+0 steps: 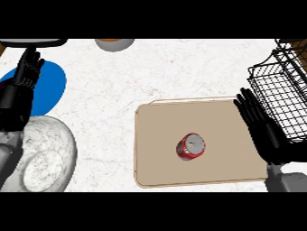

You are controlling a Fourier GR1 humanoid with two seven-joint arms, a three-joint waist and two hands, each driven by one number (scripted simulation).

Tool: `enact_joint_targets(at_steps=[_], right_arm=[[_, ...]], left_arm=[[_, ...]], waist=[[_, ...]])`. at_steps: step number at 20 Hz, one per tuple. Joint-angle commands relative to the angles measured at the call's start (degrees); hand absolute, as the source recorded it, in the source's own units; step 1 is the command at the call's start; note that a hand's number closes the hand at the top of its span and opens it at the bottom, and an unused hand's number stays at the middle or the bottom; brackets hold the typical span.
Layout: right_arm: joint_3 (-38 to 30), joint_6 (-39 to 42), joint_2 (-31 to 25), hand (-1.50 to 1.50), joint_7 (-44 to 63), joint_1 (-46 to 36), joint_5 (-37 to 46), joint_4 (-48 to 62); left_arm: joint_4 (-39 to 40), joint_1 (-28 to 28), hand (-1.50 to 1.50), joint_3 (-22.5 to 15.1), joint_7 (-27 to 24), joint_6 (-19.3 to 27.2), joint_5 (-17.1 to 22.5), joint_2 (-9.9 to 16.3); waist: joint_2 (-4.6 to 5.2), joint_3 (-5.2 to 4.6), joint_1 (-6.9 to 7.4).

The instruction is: Pick the can from the tray and place it in the tiered basket

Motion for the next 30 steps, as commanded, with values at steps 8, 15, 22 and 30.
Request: enact_joint_targets(at_steps=[8,15,22,30], right_arm=[[-7.96,-25.96,-0.61,1.50,11.91,11.38,10.08,-0.51],[0.73,-46.41,8.52,-1.50,22.39,24.03,21.53,-24.11],[7.47,-31.80,-10.52,-1.50,45.54,27.48,30.57,-35.99],[9.15,-19.57,-18.85,-1.50,81.47,11.25,31.96,-50.22]], left_arm=[[4.57,6.17,0.00,0.04,5.42,1.91,-3.36,0.89],[3.57,6.64,0.00,-1.86,9.68,2.04,-4.33,-0.41],[3.27,8.40,0.00,-2.32,7.48,0.85,-4.95,-0.28],[3.81,4.89,0.00,-3.44,9.24,0.81,-6.03,-2.55]], waist=[[1.29,-1.11,-3.22],[-0.83,-0.21,-1.14],[-0.35,-0.44,1.06],[-0.01,-0.30,2.33]])
